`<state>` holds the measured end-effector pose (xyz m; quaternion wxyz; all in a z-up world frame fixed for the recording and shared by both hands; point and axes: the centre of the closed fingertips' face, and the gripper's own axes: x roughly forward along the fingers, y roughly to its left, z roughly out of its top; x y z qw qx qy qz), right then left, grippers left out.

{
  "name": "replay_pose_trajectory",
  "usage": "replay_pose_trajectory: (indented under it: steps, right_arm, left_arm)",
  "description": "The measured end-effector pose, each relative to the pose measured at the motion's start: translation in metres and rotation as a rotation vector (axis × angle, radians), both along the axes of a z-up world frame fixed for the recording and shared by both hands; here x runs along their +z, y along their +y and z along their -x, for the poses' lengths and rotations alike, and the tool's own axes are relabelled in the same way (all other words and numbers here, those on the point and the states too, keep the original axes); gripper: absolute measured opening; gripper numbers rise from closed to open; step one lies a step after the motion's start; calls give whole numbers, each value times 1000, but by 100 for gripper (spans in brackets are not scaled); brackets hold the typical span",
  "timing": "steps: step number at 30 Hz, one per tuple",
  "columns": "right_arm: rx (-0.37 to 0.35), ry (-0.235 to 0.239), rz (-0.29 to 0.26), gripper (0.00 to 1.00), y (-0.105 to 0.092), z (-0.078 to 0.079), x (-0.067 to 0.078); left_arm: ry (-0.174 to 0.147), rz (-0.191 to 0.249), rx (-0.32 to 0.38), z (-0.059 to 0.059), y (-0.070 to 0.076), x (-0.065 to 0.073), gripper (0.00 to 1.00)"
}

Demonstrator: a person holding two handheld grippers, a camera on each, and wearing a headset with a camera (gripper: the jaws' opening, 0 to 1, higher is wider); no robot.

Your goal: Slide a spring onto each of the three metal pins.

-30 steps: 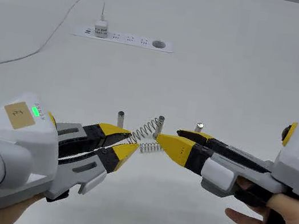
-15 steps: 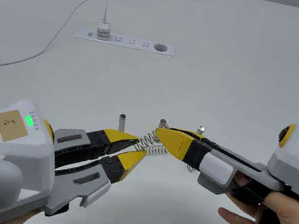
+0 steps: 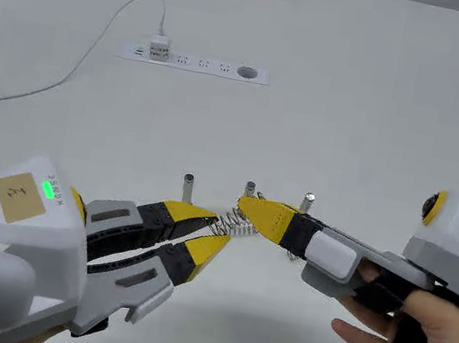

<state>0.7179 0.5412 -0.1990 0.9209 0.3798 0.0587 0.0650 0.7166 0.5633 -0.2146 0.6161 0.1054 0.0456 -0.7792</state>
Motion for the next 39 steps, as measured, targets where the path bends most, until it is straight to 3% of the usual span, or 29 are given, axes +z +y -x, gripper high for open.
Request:
replay_pose_trajectory:
  steps: [13,16,19,22,24,28,39]
  right_arm:
    - [10,-9,66,11,2,-5,1]
    - [-14,-12,98,11,-2,-6,4]
    - [-34,-10,152,11,-8,-7,6]
    - [-47,4,210,11,-11,-8,3]
    - [-54,7,249,11,-13,-10,2]
    - [-78,2,326,11,-17,-13,1]
    - [-108,9,401,11,-25,-35,2]
  left_arm:
    - [-12,-49,13,-3,-2,-7,11]
    - [-24,-90,24,-6,0,-15,14]
    - [-15,-127,43,-9,4,-24,19]
    - [-51,-149,60,-14,8,-28,23]
    - [-54,-160,64,-14,10,-31,25]
    - [-29,-174,80,-16,12,-35,30]
    - [40,-211,117,-20,19,-46,45]
